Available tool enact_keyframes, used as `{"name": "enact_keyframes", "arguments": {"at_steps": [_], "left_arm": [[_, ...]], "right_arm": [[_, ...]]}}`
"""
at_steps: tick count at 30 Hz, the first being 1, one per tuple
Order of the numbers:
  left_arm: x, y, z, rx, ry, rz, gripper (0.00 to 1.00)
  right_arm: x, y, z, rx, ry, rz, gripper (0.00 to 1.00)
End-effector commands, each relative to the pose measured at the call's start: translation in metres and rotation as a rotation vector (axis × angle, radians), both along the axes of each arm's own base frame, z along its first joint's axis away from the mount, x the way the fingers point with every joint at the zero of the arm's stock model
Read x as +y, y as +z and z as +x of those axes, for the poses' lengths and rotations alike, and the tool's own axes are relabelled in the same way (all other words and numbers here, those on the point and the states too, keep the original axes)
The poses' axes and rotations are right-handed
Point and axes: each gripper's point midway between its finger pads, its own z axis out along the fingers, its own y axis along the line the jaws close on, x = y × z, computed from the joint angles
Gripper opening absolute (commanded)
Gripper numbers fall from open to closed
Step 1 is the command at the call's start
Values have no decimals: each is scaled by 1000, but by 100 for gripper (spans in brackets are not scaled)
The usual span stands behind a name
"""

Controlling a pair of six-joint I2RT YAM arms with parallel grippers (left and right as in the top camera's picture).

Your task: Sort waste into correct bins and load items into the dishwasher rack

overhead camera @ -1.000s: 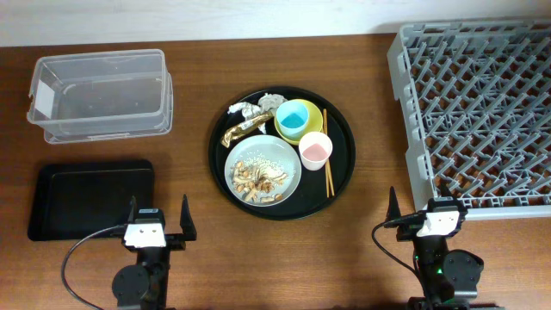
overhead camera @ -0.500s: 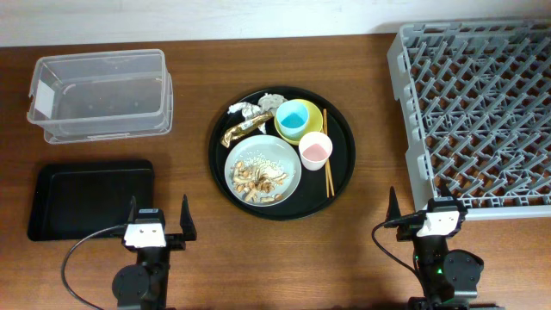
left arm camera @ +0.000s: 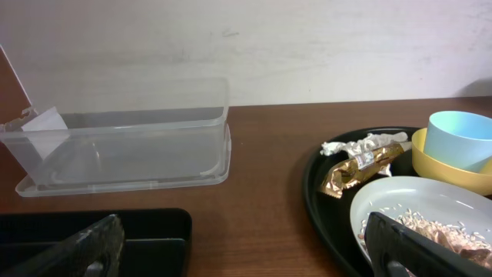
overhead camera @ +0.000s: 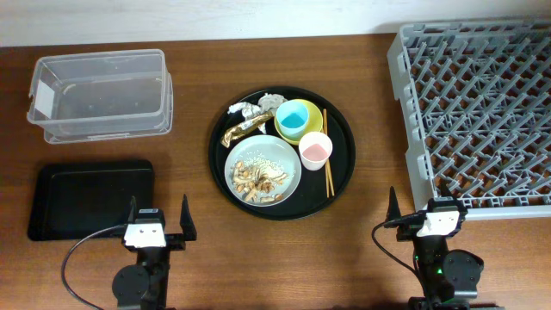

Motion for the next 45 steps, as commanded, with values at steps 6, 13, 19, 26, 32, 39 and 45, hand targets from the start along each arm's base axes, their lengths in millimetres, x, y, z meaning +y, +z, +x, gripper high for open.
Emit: {"name": "enact_keyframes", "arguments": {"at_steps": [6, 13, 19, 26, 32, 39, 45], "left_arm": [[2, -3, 0, 1, 7, 16, 99], [-107, 10, -34, 67, -638, -378, 99], [-143, 35, -70, 173, -920, -663, 99], [-139, 146, -114, -339, -1077, -491, 99], [-118, 176, -85, -365, -854, -445, 99], [-116, 215, -46, -140, -746, -333, 99], [-103, 191, 26, 402, -624, -235, 99]], "right_arm": [[-2, -3, 0, 5, -10, -7, 98], [-2, -3, 0, 5, -10, -7, 98], [-2, -3, 0, 5, -10, -7, 98], [-2, -3, 0, 5, -10, -7, 98], [-2, -3, 0, 5, -10, -7, 98], [-2, -3, 0, 5, -10, -7, 98], [-2, -3, 0, 5, -10, -7, 98]]}}
